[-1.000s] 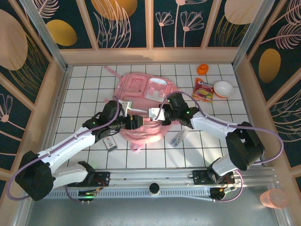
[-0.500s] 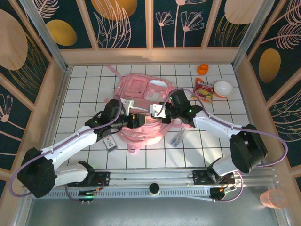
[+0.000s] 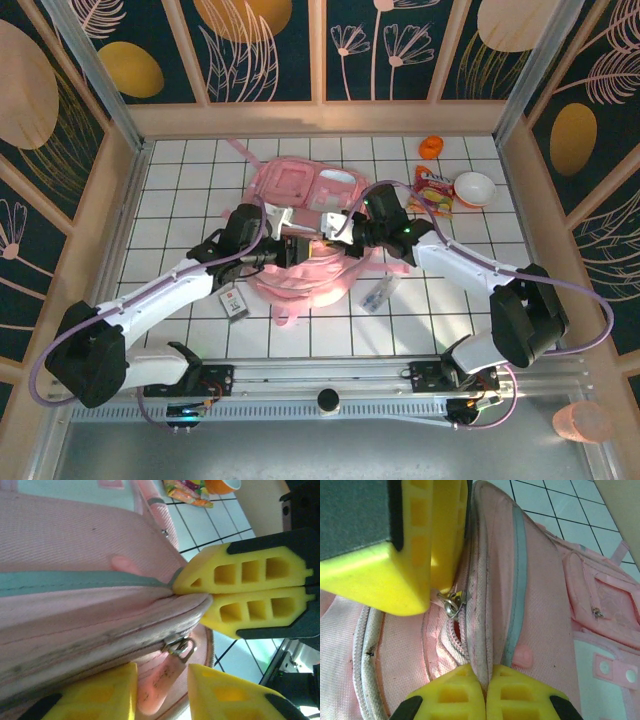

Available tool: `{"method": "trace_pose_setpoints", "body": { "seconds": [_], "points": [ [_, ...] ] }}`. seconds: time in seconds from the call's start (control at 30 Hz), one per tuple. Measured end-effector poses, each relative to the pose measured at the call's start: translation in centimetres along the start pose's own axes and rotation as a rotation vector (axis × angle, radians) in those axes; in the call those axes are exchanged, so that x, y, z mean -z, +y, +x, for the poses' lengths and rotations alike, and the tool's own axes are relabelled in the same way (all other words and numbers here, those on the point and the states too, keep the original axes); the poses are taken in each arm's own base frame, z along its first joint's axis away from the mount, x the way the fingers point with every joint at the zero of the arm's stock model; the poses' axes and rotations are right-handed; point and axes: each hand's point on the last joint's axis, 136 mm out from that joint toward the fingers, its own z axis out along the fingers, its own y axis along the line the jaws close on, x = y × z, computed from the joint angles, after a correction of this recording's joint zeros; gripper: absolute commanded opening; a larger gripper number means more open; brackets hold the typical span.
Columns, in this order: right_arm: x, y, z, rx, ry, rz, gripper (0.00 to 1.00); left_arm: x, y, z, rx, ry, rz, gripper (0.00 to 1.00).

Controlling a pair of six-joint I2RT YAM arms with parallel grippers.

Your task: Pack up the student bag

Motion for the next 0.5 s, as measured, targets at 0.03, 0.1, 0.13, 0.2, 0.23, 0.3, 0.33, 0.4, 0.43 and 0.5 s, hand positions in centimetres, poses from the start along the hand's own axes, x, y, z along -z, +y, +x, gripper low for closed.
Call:
{"method": "trace_pose_setpoints", "body": {
  "seconds": [0.03,0.1,0.13,0.2,0.23,0.3,0.33,0.4,0.43,0.5],
  "points": [
    [0.0,-0.1,-0.1,-0.003,-0.001,0.001,0.00,0.0,-0.2,-0.1,-0.002,0.000,0.008,0.30],
    [0.1,-0.1,-0.1,-0.010,0.001,-0.001,0.00,-0.2,-0.4,-0.2,-0.004,0.002,0.018,0.27],
    [0.1,-0.1,-0.1,-0.012,0.003,-0.003,0.00,-0.2,-0.4,-0.2,-0.003,0.004,0.018,0.24],
    [0.0,-0.1,-0.1,-0.016,0.007,-0.006,0.00,-0.4,-0.1,-0.2,-0.001,0.005,0.007,0.15],
    [0.0,0.0,0.0,-0.016,0.007,-0.007,0.00,-0.4,0.0,-0.2,0.002,0.004,-0.003,0.11],
    [0.0,0.0,0.0,-0.017,0.009,-0.009,0.00,-0.4,0.5,-0.3,-0.002,-0.002,-0.030,0.02],
    [0.0,0.0,0.0,-0.018,0.010,-0.011,0.00,-0.4,0.6,-0.4,-0.003,-0.006,-0.043,0.00],
    [0.1,-0.1,0.2,-0.019,0.013,-0.009,0.00,-0.2,0.9,-0.4,-0.012,-0.009,-0.066,0.00],
    [0.1,-0.1,0.2,-0.018,0.011,-0.009,0.00,-0.1,1.1,-0.5,-0.014,-0.012,-0.077,0.00],
    [0.4,-0.3,0.2,-0.024,0.000,-0.010,0.00,0.6,1.8,-0.8,-0.015,-0.027,-0.109,0.00]
  ]
}}
